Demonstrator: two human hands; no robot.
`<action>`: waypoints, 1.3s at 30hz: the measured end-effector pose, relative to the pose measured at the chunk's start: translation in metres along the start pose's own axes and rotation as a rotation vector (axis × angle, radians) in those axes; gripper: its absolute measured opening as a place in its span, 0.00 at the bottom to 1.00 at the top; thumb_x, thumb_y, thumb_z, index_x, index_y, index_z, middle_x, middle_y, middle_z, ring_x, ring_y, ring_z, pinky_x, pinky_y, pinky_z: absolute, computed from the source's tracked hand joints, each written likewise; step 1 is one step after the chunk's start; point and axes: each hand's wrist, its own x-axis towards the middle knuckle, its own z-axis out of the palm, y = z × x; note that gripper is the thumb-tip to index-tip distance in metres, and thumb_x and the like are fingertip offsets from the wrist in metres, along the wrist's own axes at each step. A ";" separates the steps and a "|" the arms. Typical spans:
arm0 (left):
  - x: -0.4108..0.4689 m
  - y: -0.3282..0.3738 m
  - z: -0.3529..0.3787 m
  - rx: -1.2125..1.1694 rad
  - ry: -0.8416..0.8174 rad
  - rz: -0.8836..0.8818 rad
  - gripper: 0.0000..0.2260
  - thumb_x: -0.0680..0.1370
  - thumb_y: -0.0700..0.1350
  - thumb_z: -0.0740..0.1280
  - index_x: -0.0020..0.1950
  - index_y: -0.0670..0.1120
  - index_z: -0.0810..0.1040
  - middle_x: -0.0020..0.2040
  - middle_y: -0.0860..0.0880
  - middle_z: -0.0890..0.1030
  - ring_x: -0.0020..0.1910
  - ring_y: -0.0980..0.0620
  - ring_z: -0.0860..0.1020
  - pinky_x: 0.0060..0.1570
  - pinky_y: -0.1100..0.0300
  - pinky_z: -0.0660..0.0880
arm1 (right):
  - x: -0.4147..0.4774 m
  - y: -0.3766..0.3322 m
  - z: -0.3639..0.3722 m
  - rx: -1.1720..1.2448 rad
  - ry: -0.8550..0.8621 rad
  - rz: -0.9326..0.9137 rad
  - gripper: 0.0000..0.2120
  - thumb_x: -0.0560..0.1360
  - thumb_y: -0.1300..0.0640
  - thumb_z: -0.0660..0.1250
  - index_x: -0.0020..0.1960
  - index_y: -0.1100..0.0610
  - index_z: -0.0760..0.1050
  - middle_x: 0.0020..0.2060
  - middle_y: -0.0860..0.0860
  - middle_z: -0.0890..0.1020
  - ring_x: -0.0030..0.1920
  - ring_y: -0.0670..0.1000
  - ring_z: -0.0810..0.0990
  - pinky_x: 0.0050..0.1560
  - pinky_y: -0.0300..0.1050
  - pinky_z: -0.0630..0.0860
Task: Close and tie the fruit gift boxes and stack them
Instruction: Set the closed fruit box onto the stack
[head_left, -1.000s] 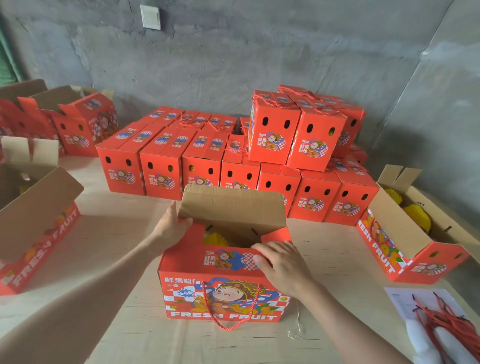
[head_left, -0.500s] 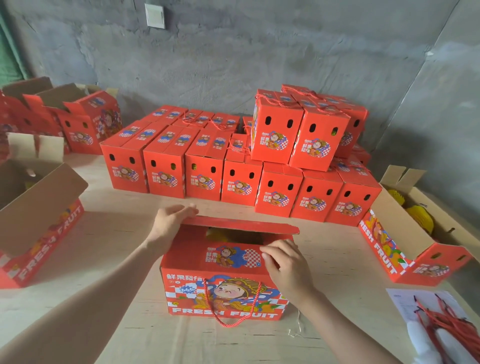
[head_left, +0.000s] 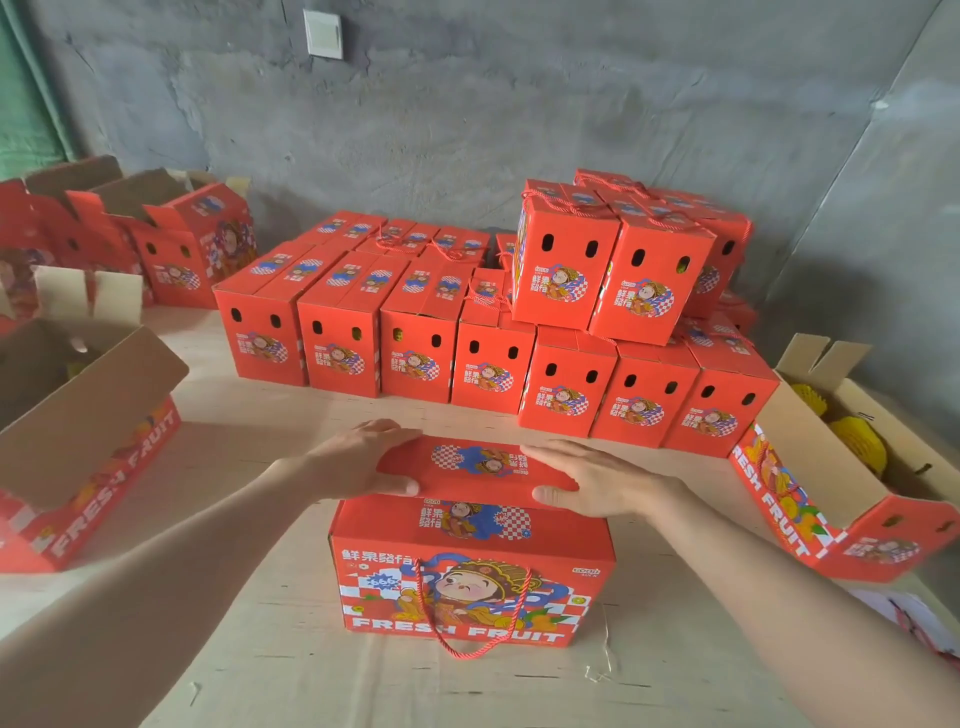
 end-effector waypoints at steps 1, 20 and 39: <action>0.001 0.000 -0.001 0.054 -0.010 0.020 0.41 0.68 0.71 0.59 0.77 0.54 0.57 0.70 0.50 0.67 0.68 0.50 0.66 0.66 0.53 0.65 | 0.000 0.002 0.000 -0.037 -0.011 -0.004 0.34 0.75 0.30 0.50 0.77 0.38 0.46 0.77 0.43 0.51 0.77 0.47 0.50 0.74 0.48 0.51; 0.001 0.005 0.012 0.262 -0.009 0.047 0.42 0.64 0.73 0.38 0.77 0.59 0.46 0.72 0.47 0.60 0.71 0.47 0.57 0.71 0.49 0.60 | 0.003 0.004 0.016 -0.237 0.094 -0.061 0.30 0.70 0.28 0.36 0.70 0.32 0.34 0.75 0.51 0.56 0.74 0.54 0.55 0.71 0.53 0.58; 0.006 0.004 0.025 0.344 -0.009 0.050 0.40 0.56 0.76 0.20 0.67 0.64 0.24 0.77 0.51 0.33 0.75 0.45 0.33 0.69 0.40 0.33 | 0.003 0.000 0.032 -0.250 0.167 -0.150 0.25 0.76 0.33 0.37 0.69 0.29 0.30 0.72 0.45 0.25 0.72 0.50 0.24 0.69 0.55 0.24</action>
